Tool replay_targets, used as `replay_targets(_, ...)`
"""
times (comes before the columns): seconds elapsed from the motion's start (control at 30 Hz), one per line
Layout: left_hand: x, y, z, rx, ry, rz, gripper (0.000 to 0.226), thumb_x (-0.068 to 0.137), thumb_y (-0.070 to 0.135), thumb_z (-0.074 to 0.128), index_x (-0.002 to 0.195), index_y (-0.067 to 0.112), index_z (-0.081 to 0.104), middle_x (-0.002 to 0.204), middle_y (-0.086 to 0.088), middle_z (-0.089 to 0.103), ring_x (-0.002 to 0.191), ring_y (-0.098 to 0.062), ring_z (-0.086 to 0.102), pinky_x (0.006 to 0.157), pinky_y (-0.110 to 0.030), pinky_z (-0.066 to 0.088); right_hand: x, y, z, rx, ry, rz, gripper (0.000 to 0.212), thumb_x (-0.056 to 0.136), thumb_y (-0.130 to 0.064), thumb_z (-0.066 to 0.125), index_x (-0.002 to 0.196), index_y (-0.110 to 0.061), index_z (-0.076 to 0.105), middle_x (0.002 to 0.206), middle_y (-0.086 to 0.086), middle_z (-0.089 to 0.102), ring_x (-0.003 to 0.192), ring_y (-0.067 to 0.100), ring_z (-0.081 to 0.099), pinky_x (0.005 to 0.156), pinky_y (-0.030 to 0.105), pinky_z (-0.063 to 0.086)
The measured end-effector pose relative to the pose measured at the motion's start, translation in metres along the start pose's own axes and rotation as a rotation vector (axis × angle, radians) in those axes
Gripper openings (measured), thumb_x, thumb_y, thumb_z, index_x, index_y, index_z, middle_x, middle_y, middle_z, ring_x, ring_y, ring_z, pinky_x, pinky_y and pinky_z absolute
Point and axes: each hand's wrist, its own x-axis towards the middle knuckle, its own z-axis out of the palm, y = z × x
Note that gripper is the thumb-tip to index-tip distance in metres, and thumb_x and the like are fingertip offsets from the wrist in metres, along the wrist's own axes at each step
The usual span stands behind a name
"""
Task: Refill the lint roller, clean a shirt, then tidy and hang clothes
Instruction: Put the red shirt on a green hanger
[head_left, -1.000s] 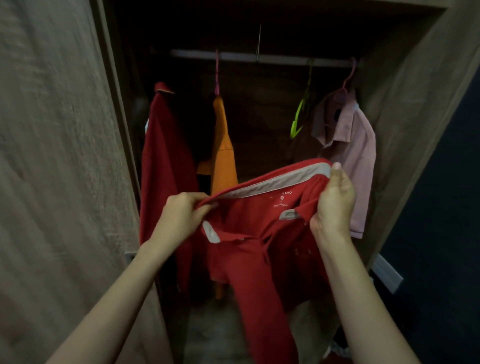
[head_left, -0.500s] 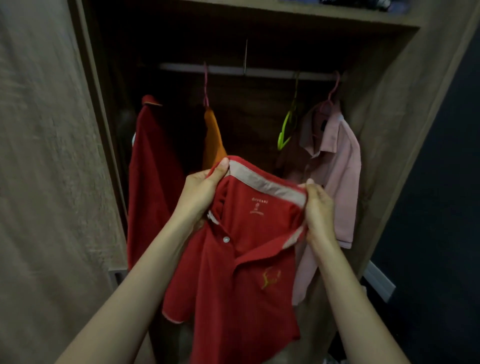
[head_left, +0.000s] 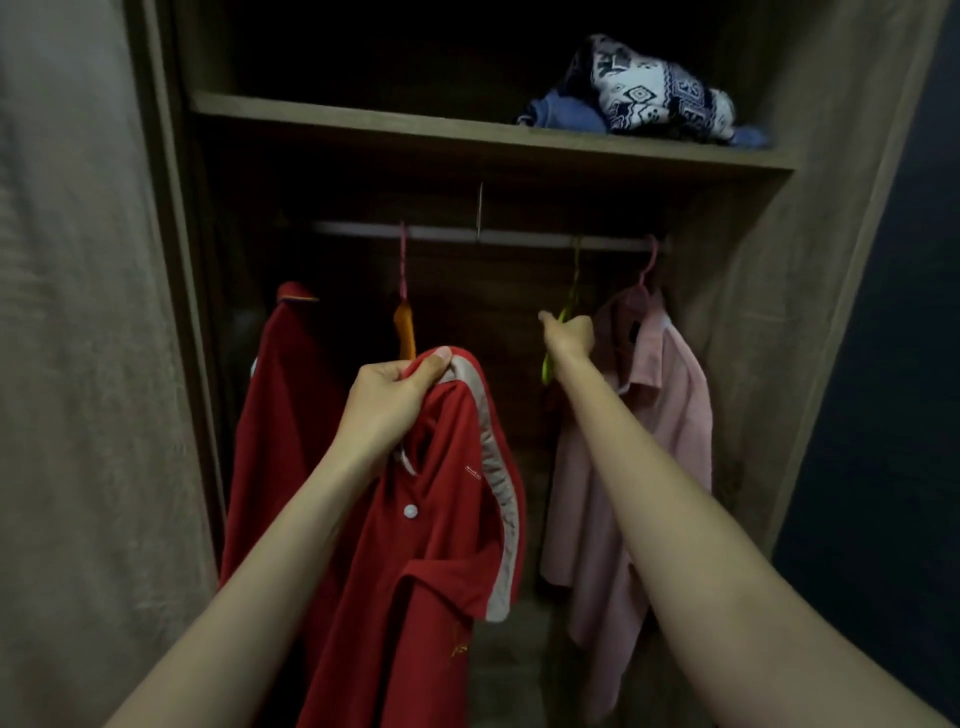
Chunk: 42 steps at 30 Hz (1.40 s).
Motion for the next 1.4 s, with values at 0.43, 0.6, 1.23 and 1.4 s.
replay_targets(0.43,0.001,-0.009,-0.014,-0.012,0.002,0.059,0.058,0.084,0.049,0.066,0.086,-0.008,0.067,0.08,-0.021,0.07,0.074,-0.023,0.058,0.073,-0.035,0.045,0.02,0.027,-0.032,0.225,-0.027,-0.165,0.029,0.096,-0.02,0.049,0.069,-0.022,0.057,0.059,-0.005,0.051,0.043,0.005,0.042,0.046,0.021,0.032)
replay_targets(0.6,-0.003,-0.019,-0.002,0.01,-0.033,0.057,0.053,0.084,0.052,0.066,0.082,-0.001,0.07,0.086,-0.027,0.071,0.075,-0.023,0.063,0.072,-0.039,0.051,0.022,0.012,-0.051,0.282,-0.067,-0.216,0.016,0.098,-0.014,0.046,0.087,-0.012,0.057,0.058,-0.001,0.046,0.028,-0.002,0.035,0.033,0.013,0.025)
replay_targets(1.23,0.042,-0.055,0.047,0.245,-0.056,-0.008,0.039,0.091,0.048,0.058,0.077,0.013,0.071,0.067,-0.004,0.061,0.069,-0.016,0.058,0.064,-0.029,0.042,-0.193,0.072,-0.182,0.53,-0.357,0.015,0.027,0.098,-0.016,0.044,0.116,-0.011,0.064,0.047,-0.006,0.023,0.034,0.005,0.022,0.038,0.021,0.014)
replay_targets(1.4,0.057,-0.056,0.053,0.363,-0.044,-0.056,0.044,0.096,0.043,0.051,0.089,0.004,0.072,0.081,-0.013,0.064,0.08,-0.023,0.059,0.071,-0.029,0.038,-0.223,0.076,-0.212,0.498,-0.443,0.008,0.029,0.097,-0.016,0.045,0.115,-0.009,0.066,0.047,-0.005,0.021,0.035,0.006,0.019,0.036,0.015,0.017)
